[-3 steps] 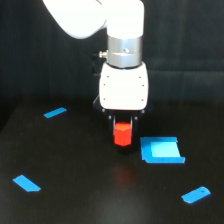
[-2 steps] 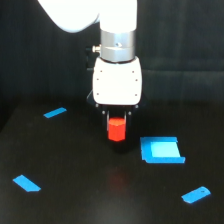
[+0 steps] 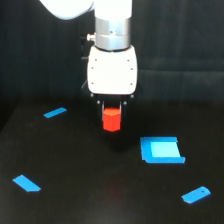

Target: Pick up the red object from the table

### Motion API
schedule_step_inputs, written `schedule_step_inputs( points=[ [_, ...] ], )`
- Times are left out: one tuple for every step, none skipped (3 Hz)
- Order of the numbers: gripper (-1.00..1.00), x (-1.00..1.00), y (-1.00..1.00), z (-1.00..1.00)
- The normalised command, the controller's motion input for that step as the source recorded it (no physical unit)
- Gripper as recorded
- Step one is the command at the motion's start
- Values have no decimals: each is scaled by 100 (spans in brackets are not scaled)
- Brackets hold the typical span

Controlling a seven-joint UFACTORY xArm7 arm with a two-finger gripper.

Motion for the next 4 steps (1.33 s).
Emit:
schedule_step_inputs(
  points=[
    [-92, 7, 10, 100],
    [-100, -8, 9, 63],
    [-94, 8, 5, 31],
    [-100, -5, 2, 31]
  ],
)
